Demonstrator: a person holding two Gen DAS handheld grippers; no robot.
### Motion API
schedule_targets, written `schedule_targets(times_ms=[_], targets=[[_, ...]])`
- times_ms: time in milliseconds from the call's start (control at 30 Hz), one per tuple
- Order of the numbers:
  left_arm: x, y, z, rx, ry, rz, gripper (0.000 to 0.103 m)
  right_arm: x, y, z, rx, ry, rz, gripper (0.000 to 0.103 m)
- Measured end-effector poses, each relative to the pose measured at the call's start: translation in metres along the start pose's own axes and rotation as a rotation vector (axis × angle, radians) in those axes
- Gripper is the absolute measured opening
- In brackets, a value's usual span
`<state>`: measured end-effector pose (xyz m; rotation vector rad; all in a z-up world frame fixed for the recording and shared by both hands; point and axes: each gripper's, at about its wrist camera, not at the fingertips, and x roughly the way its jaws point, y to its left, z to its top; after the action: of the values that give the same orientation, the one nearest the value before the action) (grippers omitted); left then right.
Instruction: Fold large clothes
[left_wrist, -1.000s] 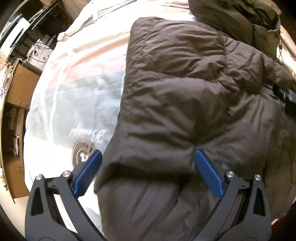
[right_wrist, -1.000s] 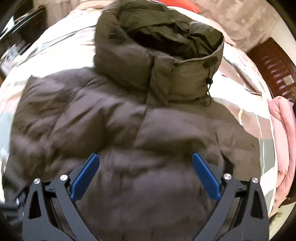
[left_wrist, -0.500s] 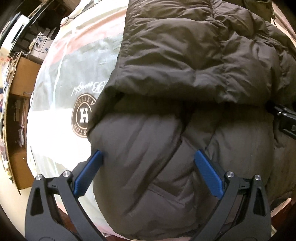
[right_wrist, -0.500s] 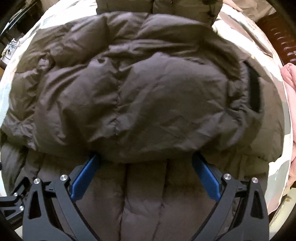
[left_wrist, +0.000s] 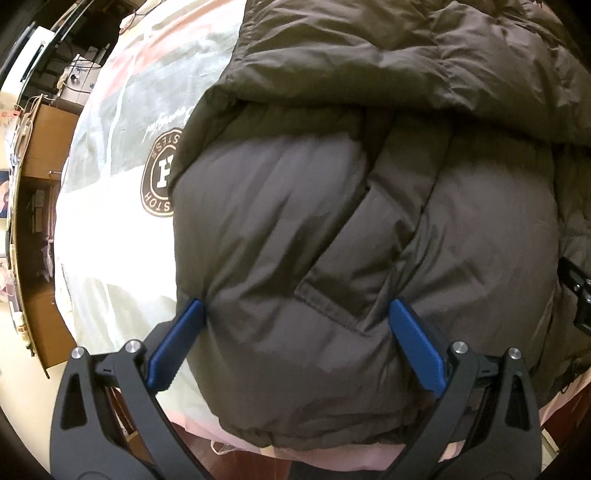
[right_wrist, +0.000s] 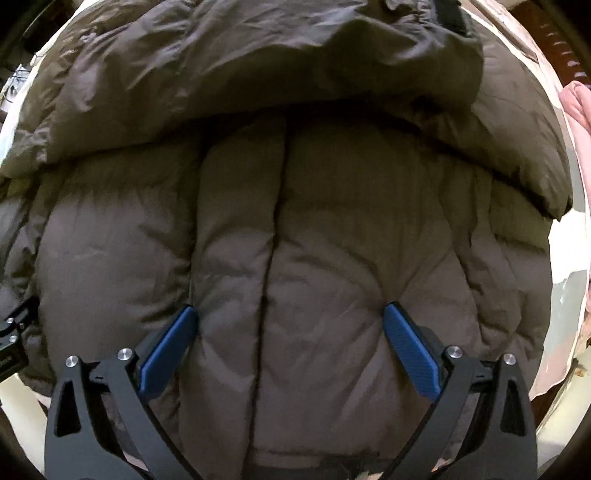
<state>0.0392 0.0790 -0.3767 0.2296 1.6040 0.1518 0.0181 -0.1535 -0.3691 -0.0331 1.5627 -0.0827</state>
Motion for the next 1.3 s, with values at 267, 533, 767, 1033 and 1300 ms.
schedule_targets(times_ms=[267,533,767,1033,1300], targets=[[0.002,-0.017,-0.008,0.004,0.016,0.017,0.101,0.002,-0.007,-0.025,-0.001,0.013,0.014,0.101],[0.018,-0.025,-0.013,0.003,0.013,0.013,0.101,0.018,-0.017,-0.036,0.006,0.021,0.036,0.101],[0.005,-0.026,-0.022,0.015,0.02,-0.005,0.101,0.017,-0.048,-0.044,0.013,0.023,0.044,0.101],[0.021,-0.025,-0.031,0.029,0.064,-0.001,0.101,0.044,-0.076,-0.081,0.044,0.1,0.114,0.102],[0.013,-0.026,-0.042,0.066,0.087,0.005,0.101,0.018,-0.135,-0.107,0.128,0.018,0.023,0.102]])
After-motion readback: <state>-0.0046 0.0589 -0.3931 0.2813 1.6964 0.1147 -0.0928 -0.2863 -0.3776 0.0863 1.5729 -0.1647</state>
